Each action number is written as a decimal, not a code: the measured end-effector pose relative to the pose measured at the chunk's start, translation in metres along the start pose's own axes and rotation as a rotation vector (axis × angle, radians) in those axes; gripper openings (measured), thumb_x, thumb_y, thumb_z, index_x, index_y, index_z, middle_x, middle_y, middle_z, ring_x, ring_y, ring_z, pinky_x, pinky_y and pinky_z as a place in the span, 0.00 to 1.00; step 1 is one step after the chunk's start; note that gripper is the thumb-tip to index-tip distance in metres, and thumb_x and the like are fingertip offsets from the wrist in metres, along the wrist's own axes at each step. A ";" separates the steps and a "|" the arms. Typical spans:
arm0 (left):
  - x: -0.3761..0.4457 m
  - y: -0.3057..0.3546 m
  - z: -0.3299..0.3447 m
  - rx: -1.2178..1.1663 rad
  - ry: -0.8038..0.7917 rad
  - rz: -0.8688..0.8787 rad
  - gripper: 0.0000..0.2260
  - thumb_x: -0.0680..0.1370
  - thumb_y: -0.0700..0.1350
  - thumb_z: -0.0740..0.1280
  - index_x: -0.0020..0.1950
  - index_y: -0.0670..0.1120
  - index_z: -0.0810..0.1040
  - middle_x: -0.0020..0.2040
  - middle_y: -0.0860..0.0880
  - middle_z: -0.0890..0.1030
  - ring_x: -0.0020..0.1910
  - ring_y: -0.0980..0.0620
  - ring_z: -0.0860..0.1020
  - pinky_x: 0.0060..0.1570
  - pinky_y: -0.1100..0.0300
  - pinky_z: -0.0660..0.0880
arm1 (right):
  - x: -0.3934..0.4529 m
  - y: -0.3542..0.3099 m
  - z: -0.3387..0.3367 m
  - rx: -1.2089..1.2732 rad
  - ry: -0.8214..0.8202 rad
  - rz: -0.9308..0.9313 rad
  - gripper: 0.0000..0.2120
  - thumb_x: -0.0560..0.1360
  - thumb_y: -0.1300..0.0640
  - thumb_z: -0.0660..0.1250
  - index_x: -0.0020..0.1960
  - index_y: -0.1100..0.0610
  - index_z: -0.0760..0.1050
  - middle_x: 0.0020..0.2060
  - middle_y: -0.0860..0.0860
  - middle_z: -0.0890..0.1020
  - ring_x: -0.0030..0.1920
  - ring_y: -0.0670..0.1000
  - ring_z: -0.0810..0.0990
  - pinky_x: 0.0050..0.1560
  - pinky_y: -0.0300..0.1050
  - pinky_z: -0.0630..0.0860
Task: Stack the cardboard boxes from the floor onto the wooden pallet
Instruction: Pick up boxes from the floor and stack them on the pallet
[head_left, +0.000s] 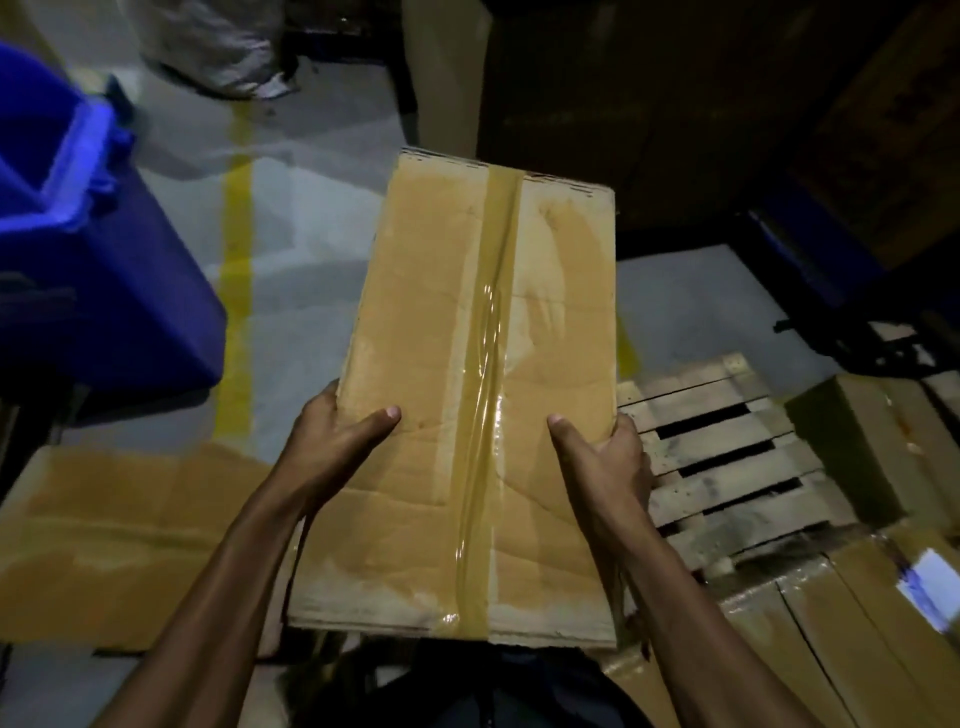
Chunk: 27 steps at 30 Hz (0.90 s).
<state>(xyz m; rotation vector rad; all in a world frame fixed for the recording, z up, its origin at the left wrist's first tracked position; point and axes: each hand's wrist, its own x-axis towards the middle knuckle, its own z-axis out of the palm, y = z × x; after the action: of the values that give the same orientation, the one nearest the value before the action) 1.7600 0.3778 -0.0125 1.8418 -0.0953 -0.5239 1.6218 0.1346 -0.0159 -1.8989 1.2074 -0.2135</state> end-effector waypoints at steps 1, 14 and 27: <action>0.022 0.007 0.000 0.002 -0.017 0.012 0.29 0.66 0.59 0.76 0.63 0.47 0.78 0.52 0.49 0.86 0.51 0.49 0.85 0.52 0.46 0.82 | 0.013 -0.008 0.005 0.012 0.021 0.012 0.35 0.64 0.27 0.68 0.60 0.51 0.72 0.54 0.52 0.81 0.56 0.58 0.79 0.58 0.60 0.77; 0.341 0.129 0.046 0.130 -0.214 0.140 0.20 0.77 0.46 0.73 0.67 0.44 0.74 0.53 0.48 0.83 0.50 0.50 0.83 0.41 0.60 0.78 | 0.254 -0.133 0.066 0.137 0.208 0.134 0.31 0.69 0.32 0.71 0.61 0.54 0.75 0.55 0.55 0.82 0.56 0.60 0.79 0.56 0.53 0.77; 0.580 0.236 0.162 0.190 -0.654 0.223 0.26 0.76 0.48 0.74 0.72 0.45 0.71 0.59 0.48 0.82 0.53 0.52 0.83 0.46 0.59 0.83 | 0.413 -0.199 0.056 0.249 0.527 0.376 0.34 0.65 0.29 0.69 0.61 0.52 0.75 0.56 0.53 0.82 0.57 0.60 0.79 0.58 0.57 0.78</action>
<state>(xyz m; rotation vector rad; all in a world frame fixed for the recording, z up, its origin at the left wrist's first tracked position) 2.2608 -0.0307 -0.0106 1.7441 -0.8037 -0.9641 1.9976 -0.1339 -0.0219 -1.4051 1.7690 -0.6546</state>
